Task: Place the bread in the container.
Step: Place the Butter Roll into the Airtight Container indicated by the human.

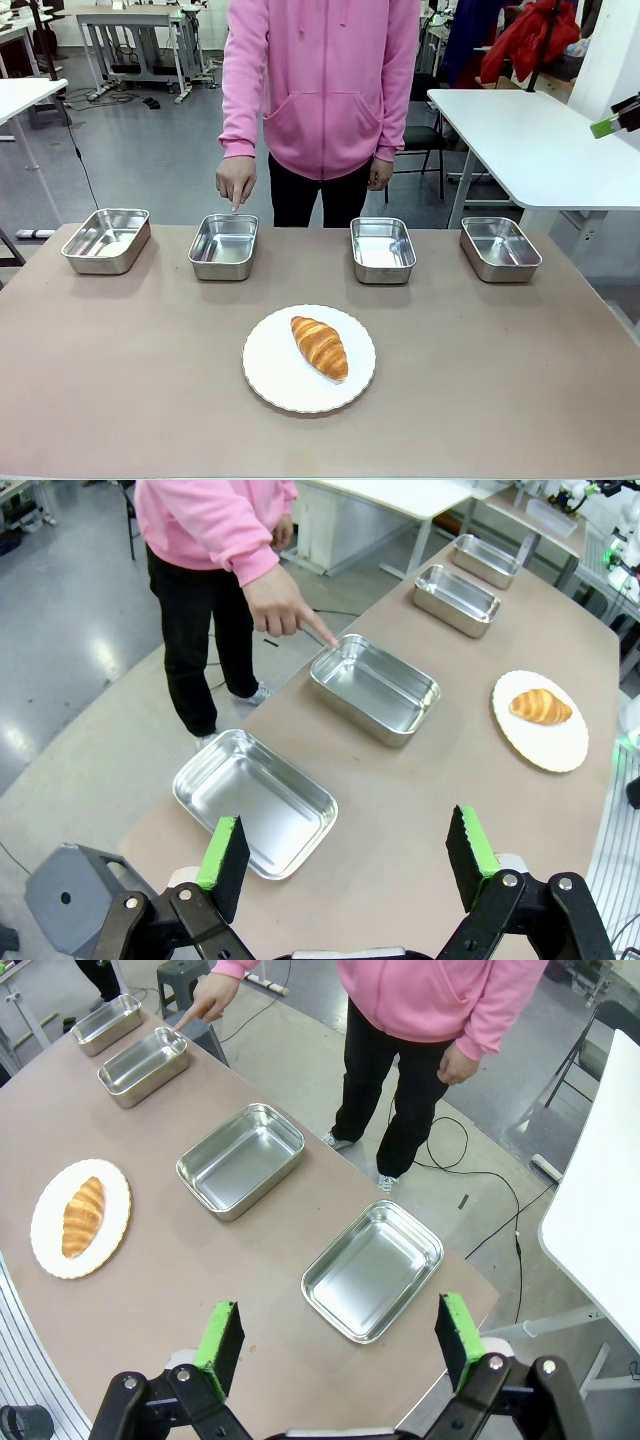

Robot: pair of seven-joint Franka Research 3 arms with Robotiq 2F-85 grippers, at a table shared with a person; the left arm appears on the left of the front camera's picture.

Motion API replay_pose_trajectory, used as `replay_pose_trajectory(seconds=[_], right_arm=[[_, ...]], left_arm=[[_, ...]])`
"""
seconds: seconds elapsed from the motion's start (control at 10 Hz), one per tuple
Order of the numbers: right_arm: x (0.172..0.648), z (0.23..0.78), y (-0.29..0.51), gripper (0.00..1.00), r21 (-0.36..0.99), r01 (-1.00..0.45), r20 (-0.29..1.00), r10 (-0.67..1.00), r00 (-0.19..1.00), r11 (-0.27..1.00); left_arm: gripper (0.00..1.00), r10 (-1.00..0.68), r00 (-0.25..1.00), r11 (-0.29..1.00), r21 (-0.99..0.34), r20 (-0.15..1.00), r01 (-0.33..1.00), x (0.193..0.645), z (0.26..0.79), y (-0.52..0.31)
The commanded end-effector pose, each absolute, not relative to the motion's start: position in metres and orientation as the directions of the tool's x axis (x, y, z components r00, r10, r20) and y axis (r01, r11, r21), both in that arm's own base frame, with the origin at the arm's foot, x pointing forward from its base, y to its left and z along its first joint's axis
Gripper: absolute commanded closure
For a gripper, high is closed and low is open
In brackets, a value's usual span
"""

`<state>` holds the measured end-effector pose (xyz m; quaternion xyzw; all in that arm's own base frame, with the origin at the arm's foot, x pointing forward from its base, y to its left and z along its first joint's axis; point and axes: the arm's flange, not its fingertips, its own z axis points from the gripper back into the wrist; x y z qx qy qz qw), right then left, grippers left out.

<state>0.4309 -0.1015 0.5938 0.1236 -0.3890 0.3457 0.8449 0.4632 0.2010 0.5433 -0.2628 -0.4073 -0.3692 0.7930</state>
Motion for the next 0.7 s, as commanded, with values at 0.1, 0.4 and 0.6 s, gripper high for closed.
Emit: replay_pose_trajectory(seconds=[0.1, 0.4, 0.6], right_arm=[[0.432, 0.5939, -0.1024, 0.0, -0.057, -0.688, 0.755, 0.482, 0.445, 0.724], [0.432, 0.5939, -0.1024, 0.0, -0.057, -0.688, 0.755, 0.482, 0.445, 0.724], [0.432, 0.5939, -0.1024, 0.0, -0.057, -0.688, 0.755, 0.482, 0.445, 0.724]], left_arm=[[0.0, -0.368, 0.392, 0.587, -0.115, 0.843, 0.801, 0.4639, 0.5436, 0.2001], [0.0, -0.368, 0.392, 0.587, -0.115, 0.843, 0.801, 0.4639, 0.5436, 0.2001], [0.0, -0.368, 0.392, 0.587, -0.115, 0.843, 0.801, 0.4639, 0.5436, 0.2001]])
